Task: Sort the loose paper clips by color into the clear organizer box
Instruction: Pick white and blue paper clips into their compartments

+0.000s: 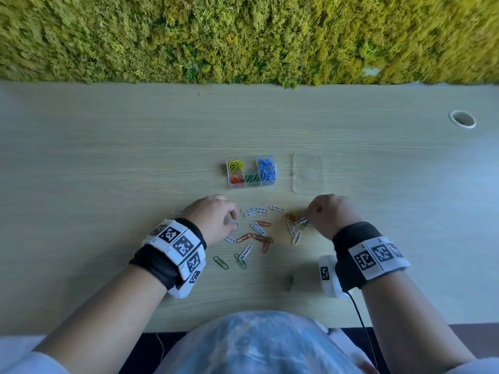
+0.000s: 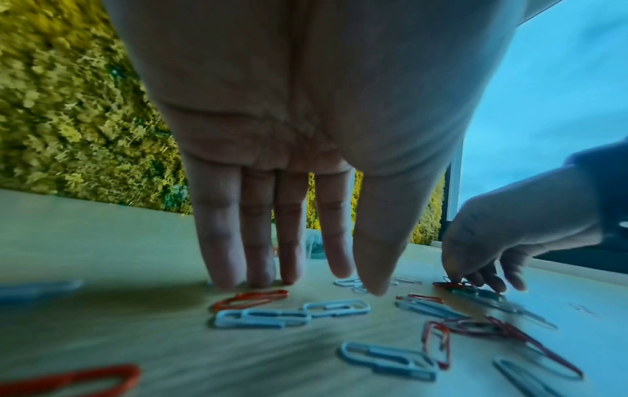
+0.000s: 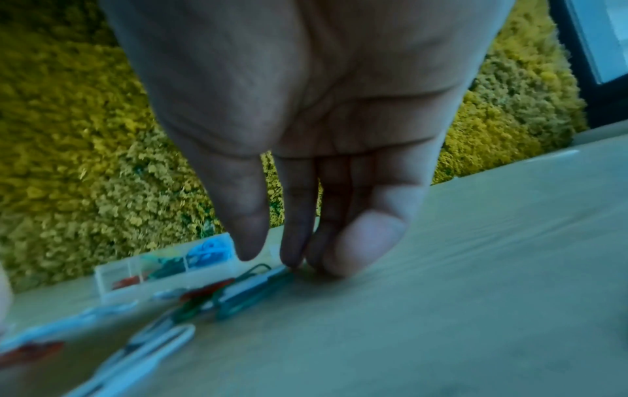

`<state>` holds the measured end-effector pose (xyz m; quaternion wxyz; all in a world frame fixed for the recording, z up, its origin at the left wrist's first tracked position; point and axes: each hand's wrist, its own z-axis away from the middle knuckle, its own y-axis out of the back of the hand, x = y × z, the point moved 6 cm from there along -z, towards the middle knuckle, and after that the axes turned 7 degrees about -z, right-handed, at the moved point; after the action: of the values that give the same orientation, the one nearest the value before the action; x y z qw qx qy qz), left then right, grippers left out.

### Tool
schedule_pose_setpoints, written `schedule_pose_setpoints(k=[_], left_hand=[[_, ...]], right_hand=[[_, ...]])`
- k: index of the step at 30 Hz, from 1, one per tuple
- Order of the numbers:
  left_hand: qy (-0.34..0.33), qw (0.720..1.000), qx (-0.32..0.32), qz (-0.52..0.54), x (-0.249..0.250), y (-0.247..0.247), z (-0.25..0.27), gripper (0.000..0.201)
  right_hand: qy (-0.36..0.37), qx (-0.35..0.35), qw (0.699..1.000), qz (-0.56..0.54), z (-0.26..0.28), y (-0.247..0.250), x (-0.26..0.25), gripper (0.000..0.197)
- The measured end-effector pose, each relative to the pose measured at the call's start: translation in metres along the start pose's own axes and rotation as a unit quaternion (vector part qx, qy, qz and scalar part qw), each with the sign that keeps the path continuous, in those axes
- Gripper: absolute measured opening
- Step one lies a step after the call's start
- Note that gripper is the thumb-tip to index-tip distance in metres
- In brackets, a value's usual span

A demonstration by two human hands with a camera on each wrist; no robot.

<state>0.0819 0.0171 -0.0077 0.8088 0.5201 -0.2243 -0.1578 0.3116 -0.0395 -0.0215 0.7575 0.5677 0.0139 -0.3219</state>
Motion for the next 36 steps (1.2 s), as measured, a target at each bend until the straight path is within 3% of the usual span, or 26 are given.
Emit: schedule_pose_setpoints(k=[4, 9, 14, 17, 20, 23, 26, 28, 29, 32, 33, 36], left_hand=[[-0.016, 0.999, -0.009, -0.038, 0.004, -0.003, 0.005, 0.012], [-0.03, 0.997, -0.044, -0.056, 0.012, -0.008, 0.012, 0.006], [-0.048, 0.99, -0.112, -0.065, 0.013, -0.013, 0.025, 0.01], [-0.064, 0.986, -0.121, -0.093, 0.012, -0.016, 0.029, 0.011], [-0.076, 0.984, -0.115, -0.117, 0.013, -0.02, 0.029, 0.009], [-0.083, 0.983, -0.11, -0.123, 0.013, -0.02, 0.029, 0.009], [-0.086, 0.982, -0.107, -0.128, 0.013, -0.018, 0.03, 0.006], [-0.091, 0.982, -0.097, -0.132, 0.014, -0.019, 0.031, 0.002], [-0.094, 0.983, -0.086, -0.132, 0.014, -0.019, 0.031, 0.002], [-0.105, 0.983, -0.048, -0.143, 0.014, -0.019, 0.033, 0.008], [-0.105, 0.983, -0.04, -0.145, 0.014, -0.02, 0.033, 0.009], [-0.103, 0.985, -0.021, -0.134, 0.012, -0.02, 0.033, 0.008]], right_hand=[[-0.027, -0.01, 0.999, 0.019, -0.007, -0.005, -0.008, 0.027], [-0.022, -0.02, 0.999, 0.019, -0.007, -0.006, -0.017, 0.023], [0.005, 0.015, 0.986, -0.168, -0.005, 0.004, -0.015, 0.012], [-0.003, 0.015, 0.937, -0.349, -0.001, 0.01, -0.011, 0.013], [-0.046, -0.026, 0.846, -0.531, 0.005, 0.009, -0.008, 0.014], [-0.073, -0.056, 0.766, -0.637, 0.011, 0.007, -0.006, 0.016], [-0.087, -0.073, 0.732, -0.672, 0.014, 0.002, -0.002, 0.019], [-0.096, -0.077, 0.753, -0.646, 0.014, -0.002, 0.002, 0.016], [-0.095, -0.071, 0.783, -0.611, 0.013, -0.003, 0.005, 0.014], [-0.052, -0.022, 0.942, -0.332, 0.012, 0.003, 0.01, 0.011], [-0.041, -0.005, 0.972, -0.233, 0.012, 0.004, 0.011, 0.012], [-0.055, 0.002, 0.993, -0.103, 0.014, 0.003, 0.014, 0.012]])
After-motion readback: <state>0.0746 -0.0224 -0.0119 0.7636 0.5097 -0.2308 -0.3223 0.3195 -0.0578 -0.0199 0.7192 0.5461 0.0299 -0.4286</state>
